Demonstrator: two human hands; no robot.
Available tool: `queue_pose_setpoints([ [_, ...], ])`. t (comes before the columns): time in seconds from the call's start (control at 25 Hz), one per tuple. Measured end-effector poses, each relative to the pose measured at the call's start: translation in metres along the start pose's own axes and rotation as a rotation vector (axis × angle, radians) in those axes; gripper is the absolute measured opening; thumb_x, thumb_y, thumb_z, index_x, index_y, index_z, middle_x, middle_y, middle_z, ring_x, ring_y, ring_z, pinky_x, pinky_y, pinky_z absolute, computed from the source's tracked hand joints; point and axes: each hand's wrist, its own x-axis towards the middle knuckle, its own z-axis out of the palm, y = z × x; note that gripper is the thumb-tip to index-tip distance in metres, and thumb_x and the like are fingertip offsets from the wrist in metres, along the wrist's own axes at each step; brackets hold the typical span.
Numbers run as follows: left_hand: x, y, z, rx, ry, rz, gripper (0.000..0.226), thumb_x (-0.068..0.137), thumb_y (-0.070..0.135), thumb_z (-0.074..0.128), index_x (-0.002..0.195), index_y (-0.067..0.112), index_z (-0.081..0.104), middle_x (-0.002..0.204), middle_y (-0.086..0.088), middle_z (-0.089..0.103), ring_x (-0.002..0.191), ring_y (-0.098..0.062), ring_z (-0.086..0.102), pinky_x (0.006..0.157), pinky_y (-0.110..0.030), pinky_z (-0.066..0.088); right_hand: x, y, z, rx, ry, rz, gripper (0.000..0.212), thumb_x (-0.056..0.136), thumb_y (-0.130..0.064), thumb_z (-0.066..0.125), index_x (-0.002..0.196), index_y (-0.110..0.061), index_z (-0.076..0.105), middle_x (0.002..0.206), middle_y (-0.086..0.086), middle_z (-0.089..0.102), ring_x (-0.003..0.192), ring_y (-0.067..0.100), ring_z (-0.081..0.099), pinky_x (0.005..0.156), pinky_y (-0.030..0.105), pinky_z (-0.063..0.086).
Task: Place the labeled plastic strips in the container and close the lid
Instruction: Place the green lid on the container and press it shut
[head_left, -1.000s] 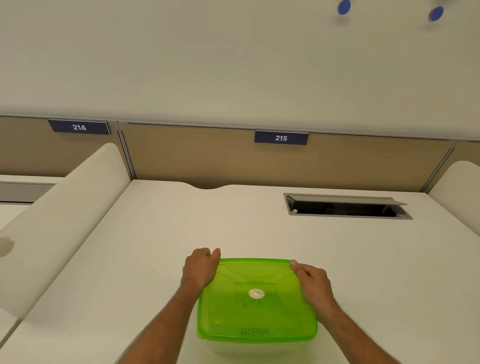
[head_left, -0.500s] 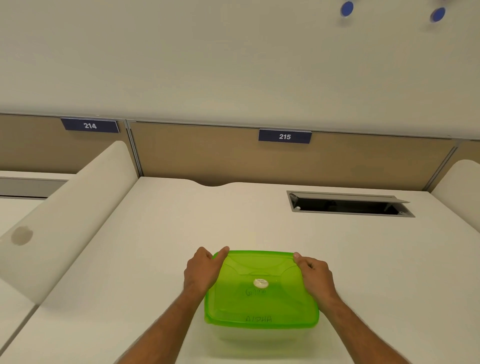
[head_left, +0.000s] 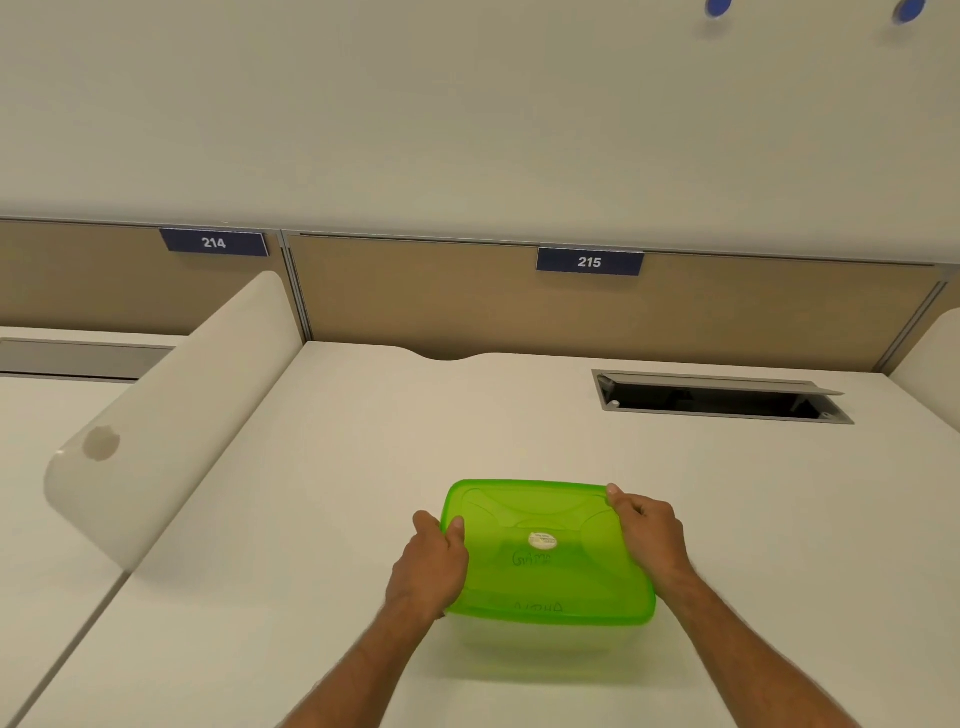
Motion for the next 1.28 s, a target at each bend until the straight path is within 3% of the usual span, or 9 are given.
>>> queue_pose_setpoints([
  [0.32, -0.007, -0.006, 0.003, -0.017, 0.103, 0.083, 0.038, 0.098, 0.052, 0.043, 0.098, 0.014, 0.038, 0.084, -0.008, 0.060, 0.078, -0.034, 0.057, 0.065, -0.037, 0.042, -0.003, -0.003, 0.000, -0.031, 0.013, -0.012, 0.054, 0.096, -0.045, 0.051, 0.094, 0.007, 0.068, 0.097, 0.029, 0.069, 0.097, 0.042, 0.063, 0.086, 0.043, 0.050],
  [0.6, -0.007, -0.005, 0.004, 0.008, 0.111, 0.065, 0.037, 0.099, 0.050, 0.043, 0.100, 0.014, 0.038, 0.095, -0.015, 0.065, 0.087, -0.038, 0.061, 0.067, -0.037, 0.042, -0.004, -0.007, 0.000, -0.077, 0.023, 0.023, 0.045, 0.096, -0.050, 0.049, 0.093, -0.014, 0.076, 0.095, 0.009, 0.075, 0.094, 0.032, 0.063, 0.079, 0.033, 0.044],
  [0.76, -0.008, -0.001, 0.004, 0.025, 0.122, 0.058, 0.038, 0.100, 0.048, 0.043, 0.104, 0.011, 0.038, 0.099, -0.018, 0.067, 0.091, -0.040, 0.062, 0.070, -0.038, 0.042, -0.009, -0.008, -0.003, -0.195, -0.004, 0.076, 0.046, 0.099, -0.046, 0.043, 0.066, -0.020, 0.062, 0.080, 0.008, 0.067, 0.086, 0.033, 0.057, 0.080, 0.039, 0.046],
  [0.88, -0.007, -0.001, 0.004, 0.032, 0.122, 0.053, 0.038, 0.100, 0.048, 0.042, 0.104, 0.010, 0.038, 0.100, -0.019, 0.067, 0.091, -0.040, 0.062, 0.070, -0.038, 0.041, -0.021, -0.003, -0.004, -0.277, -0.054, 0.166, 0.054, 0.100, -0.053, 0.032, 0.097, -0.015, 0.070, 0.109, 0.015, 0.069, 0.102, 0.035, 0.058, 0.088, 0.039, 0.042],
  [0.96, -0.007, -0.001, 0.005, 0.033, 0.122, 0.048, 0.038, 0.100, 0.048, 0.042, 0.104, 0.011, 0.038, 0.101, -0.019, 0.067, 0.091, -0.040, 0.062, 0.069, -0.037, 0.040, -0.035, 0.003, -0.004, -0.299, -0.082, 0.223, 0.062, 0.099, -0.057, 0.025, 0.111, -0.012, 0.066, 0.117, 0.016, 0.066, 0.111, 0.037, 0.057, 0.093, 0.041, 0.045],
  [1.04, -0.006, -0.002, 0.004, 0.035, 0.120, 0.045, 0.037, 0.100, 0.048, 0.042, 0.103, 0.012, 0.037, 0.100, -0.018, 0.067, 0.091, -0.040, 0.062, 0.070, -0.037, 0.040, -0.047, 0.008, -0.004, -0.290, -0.068, 0.217, 0.059, 0.099, -0.057, 0.026, 0.096, -0.014, 0.065, 0.104, 0.015, 0.067, 0.103, 0.038, 0.059, 0.089, 0.046, 0.051],
  [1.16, -0.005, -0.002, 0.005, 0.032, 0.113, 0.049, 0.036, 0.099, 0.049, 0.043, 0.100, 0.014, 0.035, 0.098, -0.018, 0.066, 0.087, -0.038, 0.061, 0.069, -0.036, 0.040, -0.057, 0.008, -0.005, -0.261, 0.041, 0.111, 0.055, 0.100, -0.051, 0.033, 0.058, -0.017, 0.047, 0.066, 0.008, 0.058, 0.076, 0.034, 0.058, 0.074, 0.043, 0.049],
  [1.28, -0.005, -0.002, 0.004, 0.024, 0.115, 0.048, 0.036, 0.099, 0.049, 0.043, 0.099, 0.014, 0.035, 0.097, -0.018, 0.066, 0.079, -0.034, 0.054, 0.069, -0.036, 0.039, -0.058, 0.005, -0.006, -0.212, 0.102, 0.067, 0.058, 0.099, -0.047, 0.042, 0.048, -0.018, 0.037, 0.050, 0.001, 0.045, 0.060, 0.030, 0.048, 0.064, 0.040, 0.041],
])
